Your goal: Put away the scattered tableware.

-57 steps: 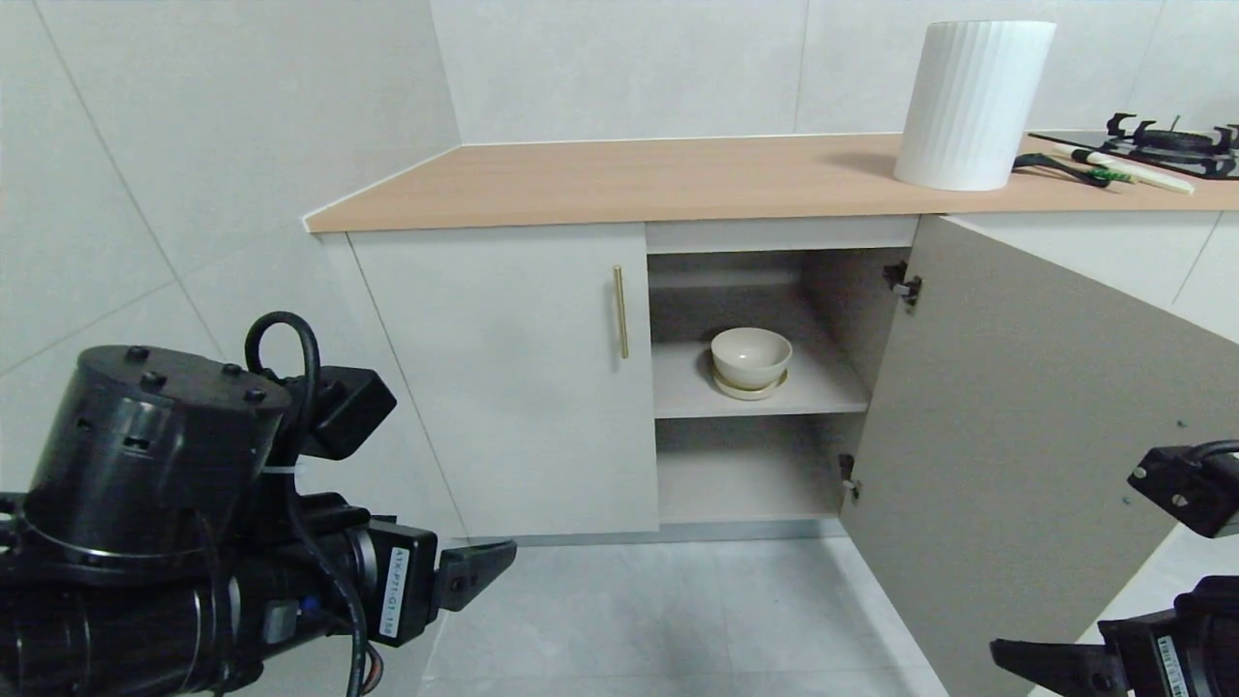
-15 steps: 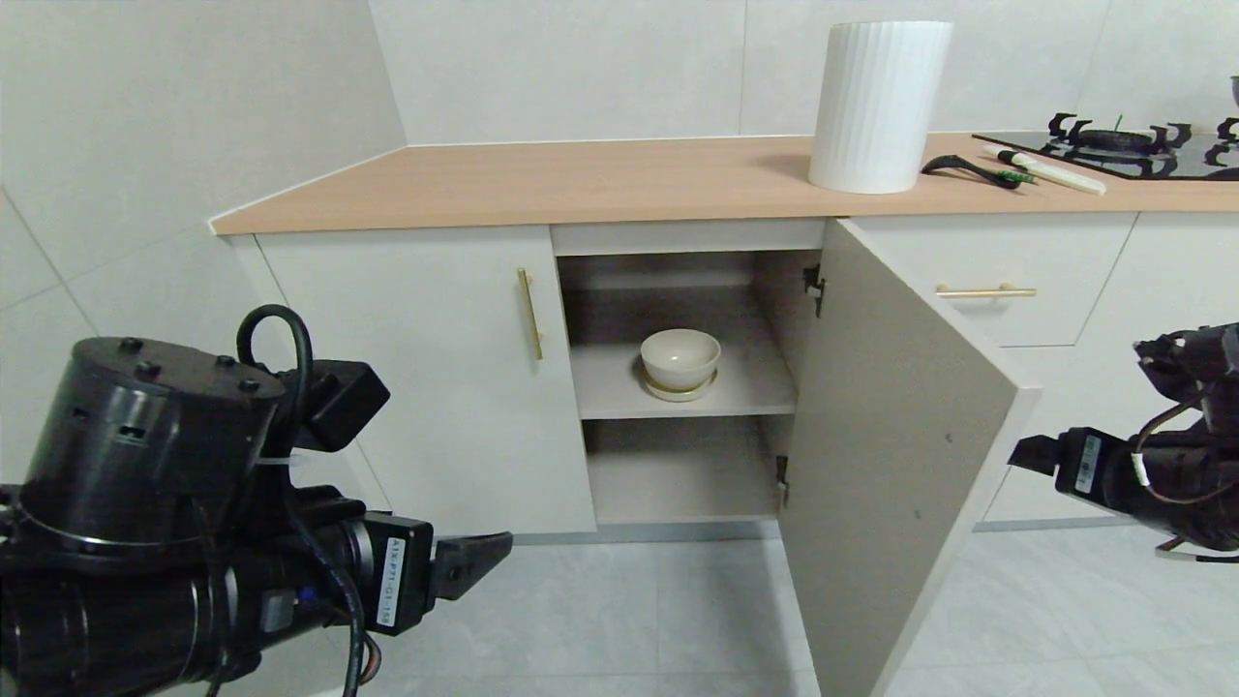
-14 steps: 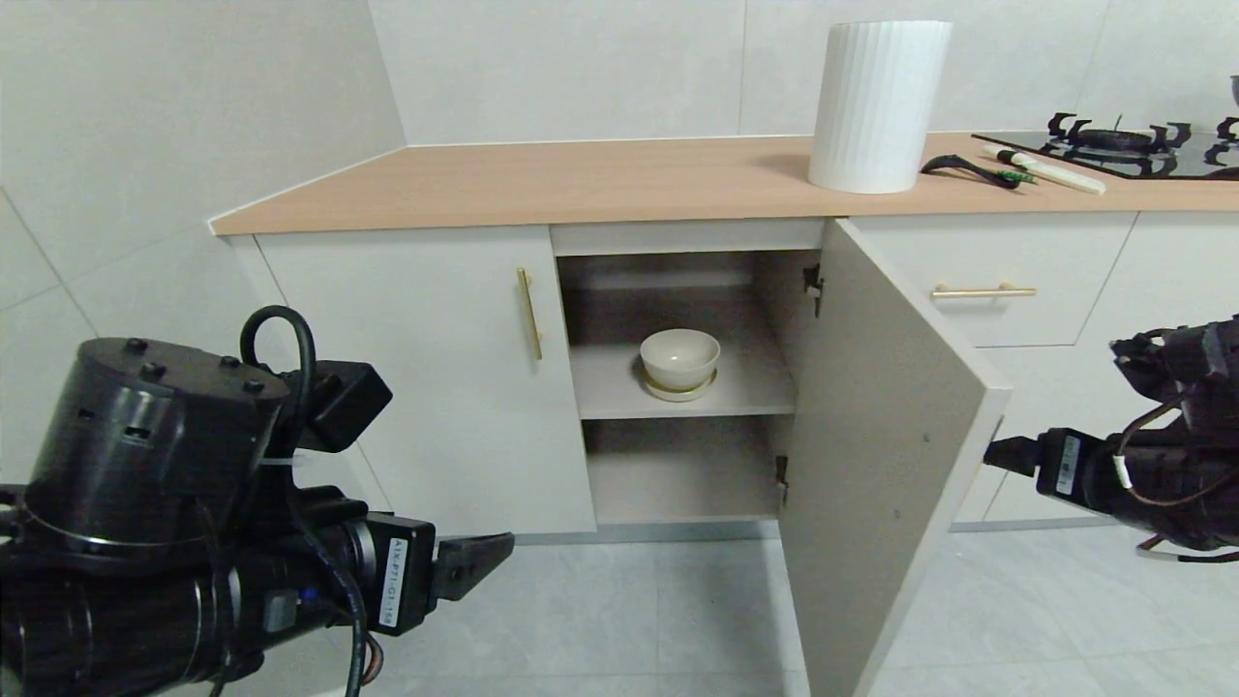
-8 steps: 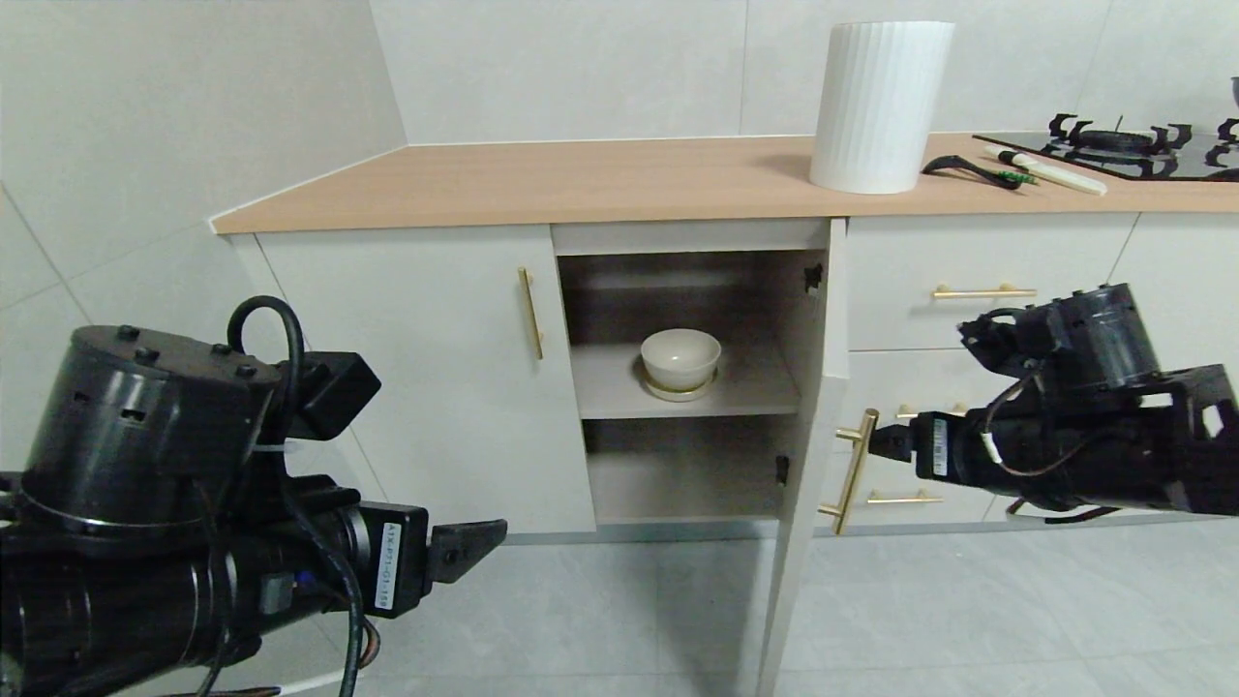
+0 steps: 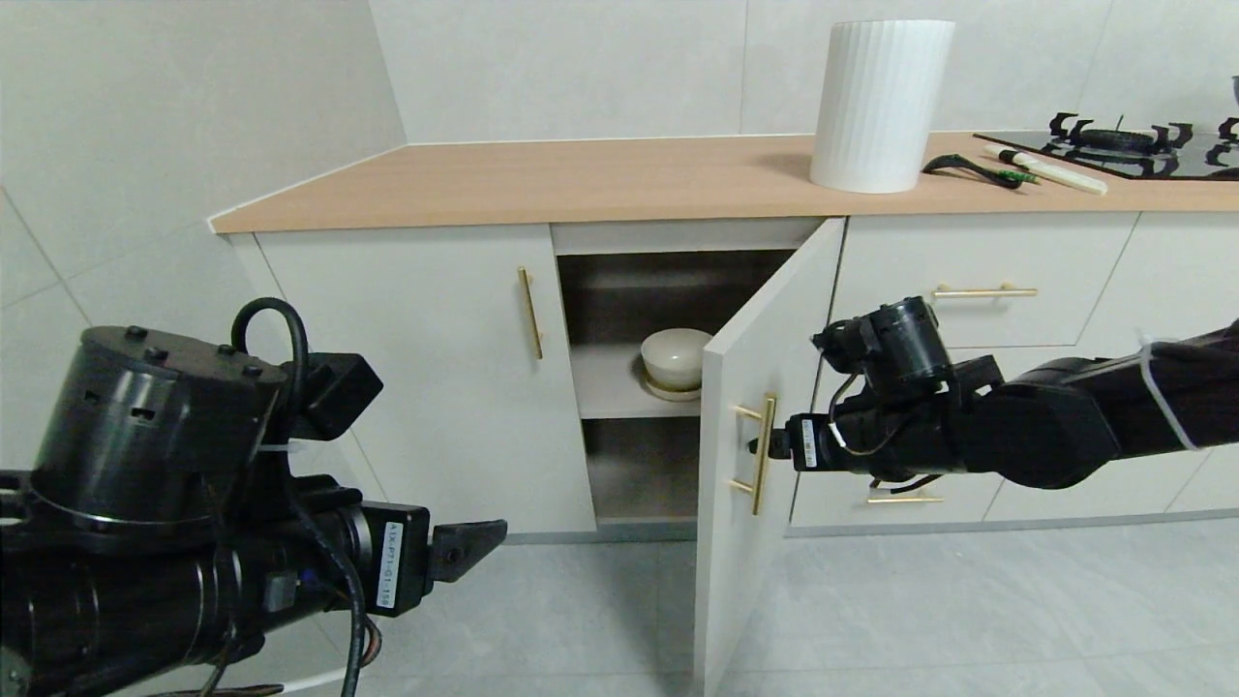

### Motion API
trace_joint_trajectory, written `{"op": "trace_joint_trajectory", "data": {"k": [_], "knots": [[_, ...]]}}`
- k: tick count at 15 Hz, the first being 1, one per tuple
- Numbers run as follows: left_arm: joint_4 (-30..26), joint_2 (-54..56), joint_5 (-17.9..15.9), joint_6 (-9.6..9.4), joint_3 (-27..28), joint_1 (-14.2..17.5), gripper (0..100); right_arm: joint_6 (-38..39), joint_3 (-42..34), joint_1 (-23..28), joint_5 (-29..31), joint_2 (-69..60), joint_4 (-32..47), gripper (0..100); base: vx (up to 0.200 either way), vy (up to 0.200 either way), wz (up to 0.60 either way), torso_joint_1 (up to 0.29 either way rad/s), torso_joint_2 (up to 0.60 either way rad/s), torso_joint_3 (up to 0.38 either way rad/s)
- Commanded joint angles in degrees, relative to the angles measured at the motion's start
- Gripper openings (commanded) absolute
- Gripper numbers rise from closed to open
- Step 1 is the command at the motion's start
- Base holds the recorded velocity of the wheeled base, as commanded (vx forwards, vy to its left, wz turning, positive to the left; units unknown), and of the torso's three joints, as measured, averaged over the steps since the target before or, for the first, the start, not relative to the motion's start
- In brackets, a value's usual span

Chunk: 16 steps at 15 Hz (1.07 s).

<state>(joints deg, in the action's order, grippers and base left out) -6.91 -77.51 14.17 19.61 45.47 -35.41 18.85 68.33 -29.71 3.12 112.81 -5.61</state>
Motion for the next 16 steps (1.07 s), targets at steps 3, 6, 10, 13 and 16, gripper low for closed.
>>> {"op": "trace_joint_trajectory", "data": {"k": [3, 6, 10, 13, 16], "knots": [[0.0, -1.2, 0.1, 0.07, -0.1, 0.0, 100, 0.4, 0.8, -0.4, 0.1, 6.1, -4.1, 100, 0.0, 0.0, 0.0, 0.0, 0.0, 0.0], [0.0, -1.1, 0.2, 0.07, -0.3, 0.0, 100, 0.8, 0.8, -0.3, 0.3, 7.1, -8.4, 100, 0.0, 0.0, 0.0, 0.0, 0.0, 0.0], [-0.1, -1.1, 0.2, 0.07, -0.2, 0.0, 100, 3.8, 1.4, -0.4, 0.2, 7.9, -11.3, 100, 0.1, 0.0, 0.0, 0.0, 0.0, 0.0], [-0.1, -1.2, 0.2, 0.07, -0.2, 0.1, 100, 5.1, 1.6, -0.4, 0.2, 8.2, -12.0, 100, 0.2, 0.0, 0.0, -0.002, 0.0, 0.004], [0.0, -1.6, 0.2, 0.07, -0.1, 0.1, 100, 6.4, 1.7, -1.1, 0.2, 8.0, -12.0, 100, 0.2, 0.0, 0.0, 0.007, 0.0, 0.001]]}}
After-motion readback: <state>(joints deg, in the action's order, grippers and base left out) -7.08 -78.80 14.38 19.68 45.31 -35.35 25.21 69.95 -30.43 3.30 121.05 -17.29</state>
